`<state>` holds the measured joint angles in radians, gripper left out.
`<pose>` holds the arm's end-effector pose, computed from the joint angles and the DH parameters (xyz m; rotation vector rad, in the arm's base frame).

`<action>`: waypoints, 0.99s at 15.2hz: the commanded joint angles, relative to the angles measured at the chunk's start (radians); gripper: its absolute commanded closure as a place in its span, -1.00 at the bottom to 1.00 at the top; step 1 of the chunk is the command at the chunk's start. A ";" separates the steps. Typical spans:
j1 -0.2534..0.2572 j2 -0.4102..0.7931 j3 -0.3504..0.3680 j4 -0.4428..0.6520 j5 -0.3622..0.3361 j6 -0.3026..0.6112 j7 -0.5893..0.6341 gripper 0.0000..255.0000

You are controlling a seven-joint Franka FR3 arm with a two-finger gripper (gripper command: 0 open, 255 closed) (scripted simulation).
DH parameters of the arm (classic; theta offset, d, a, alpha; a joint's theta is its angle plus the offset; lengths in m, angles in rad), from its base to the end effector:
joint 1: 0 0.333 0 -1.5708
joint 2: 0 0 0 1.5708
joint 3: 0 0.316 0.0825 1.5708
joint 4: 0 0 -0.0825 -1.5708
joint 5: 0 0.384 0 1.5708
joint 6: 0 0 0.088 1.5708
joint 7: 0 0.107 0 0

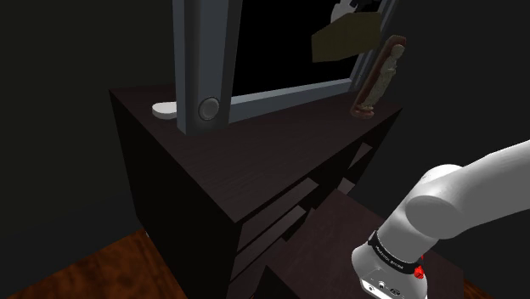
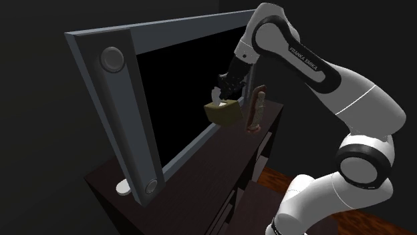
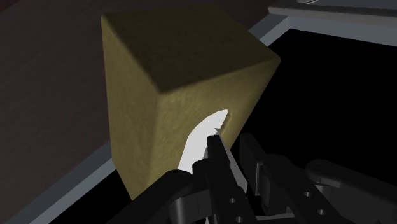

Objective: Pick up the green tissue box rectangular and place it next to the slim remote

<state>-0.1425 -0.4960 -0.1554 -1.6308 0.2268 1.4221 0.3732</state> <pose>0.3353 -0.1051 0.8111 -2.6877 0.8272 -0.3845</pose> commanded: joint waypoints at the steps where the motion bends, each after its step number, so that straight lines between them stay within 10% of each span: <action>1: 0.006 -0.017 0.042 -0.018 0.004 0.013 0.048 1.00; 15: 0.051 -0.028 0.351 -0.032 0.043 0.101 0.387 1.00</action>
<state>-0.0934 -0.5398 0.1704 -1.6721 0.2691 1.5099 0.7347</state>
